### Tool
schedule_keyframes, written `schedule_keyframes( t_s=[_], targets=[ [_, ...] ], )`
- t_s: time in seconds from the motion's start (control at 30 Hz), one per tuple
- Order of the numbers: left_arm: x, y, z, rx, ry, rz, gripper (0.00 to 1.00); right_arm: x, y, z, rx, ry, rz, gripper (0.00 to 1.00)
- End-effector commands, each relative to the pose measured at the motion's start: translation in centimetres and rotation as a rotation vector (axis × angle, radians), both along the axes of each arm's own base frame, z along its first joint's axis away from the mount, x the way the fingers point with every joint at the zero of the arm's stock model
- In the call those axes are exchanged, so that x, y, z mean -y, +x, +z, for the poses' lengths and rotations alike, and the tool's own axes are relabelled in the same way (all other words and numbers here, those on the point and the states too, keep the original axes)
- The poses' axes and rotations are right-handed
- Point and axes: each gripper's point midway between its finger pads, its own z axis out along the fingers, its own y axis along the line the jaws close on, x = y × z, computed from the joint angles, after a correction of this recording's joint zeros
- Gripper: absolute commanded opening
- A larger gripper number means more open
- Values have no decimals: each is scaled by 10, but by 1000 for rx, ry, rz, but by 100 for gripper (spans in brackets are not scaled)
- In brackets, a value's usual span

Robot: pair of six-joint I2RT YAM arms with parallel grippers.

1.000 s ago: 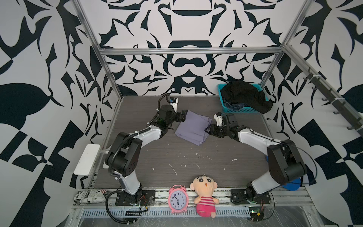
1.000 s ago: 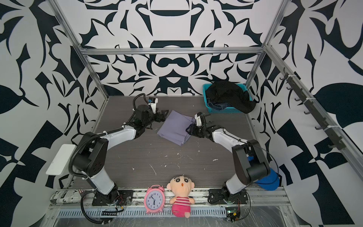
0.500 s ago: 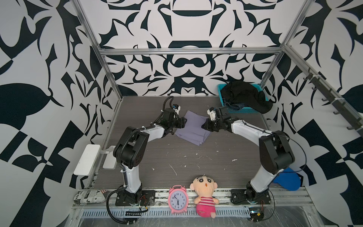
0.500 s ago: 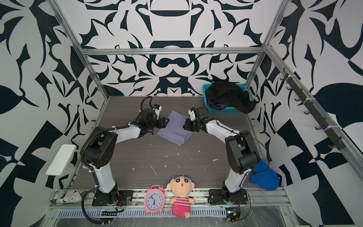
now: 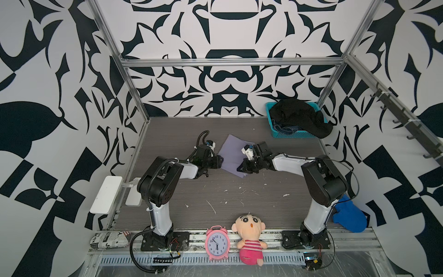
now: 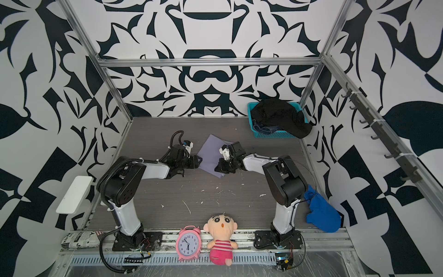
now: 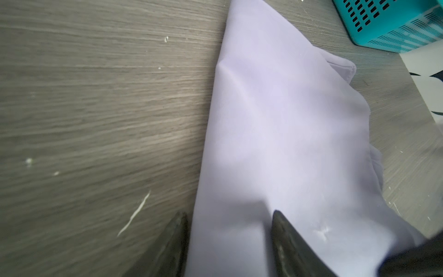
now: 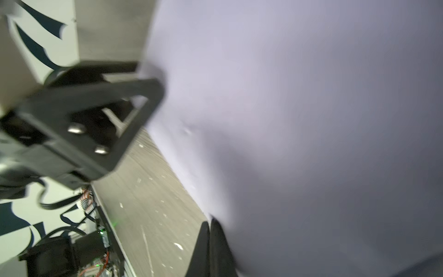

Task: Fold and stack skirts
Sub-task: Smooth out the skirt at the center of the table.

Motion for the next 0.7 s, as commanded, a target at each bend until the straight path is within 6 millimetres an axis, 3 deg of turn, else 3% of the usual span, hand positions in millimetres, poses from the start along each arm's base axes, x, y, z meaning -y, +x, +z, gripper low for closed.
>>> schedule_keyframes(
  t_s=[0.0, 0.23, 0.33, 0.43, 0.5, 0.6, 0.67],
  targets=[
    [-14, -16, -18, -75, 43, 39, 59, 0, 0, -12, 32, 3, 28, 0],
    [-23, -26, -13, -74, 59, 59, 59, 3, -2, -28, 35, -17, 35, 0],
    [-27, -29, 0, -47, 58, 65, 58, 1, -1, -19, 46, -6, 42, 0],
    [-28, -26, 37, 36, 44, 59, 59, -1, 2, 1, 84, 6, 44, 0],
    [-29, -20, 75, 115, 29, 51, 61, -1, 6, 17, 112, 14, 44, 0],
    [-45, -2, 128, 203, -24, 110, 77, -3, 8, 33, 132, 25, 53, 0],
    [-53, 15, 151, 213, -89, 131, 88, -5, 9, 44, 150, 40, 57, 0]
  ],
)
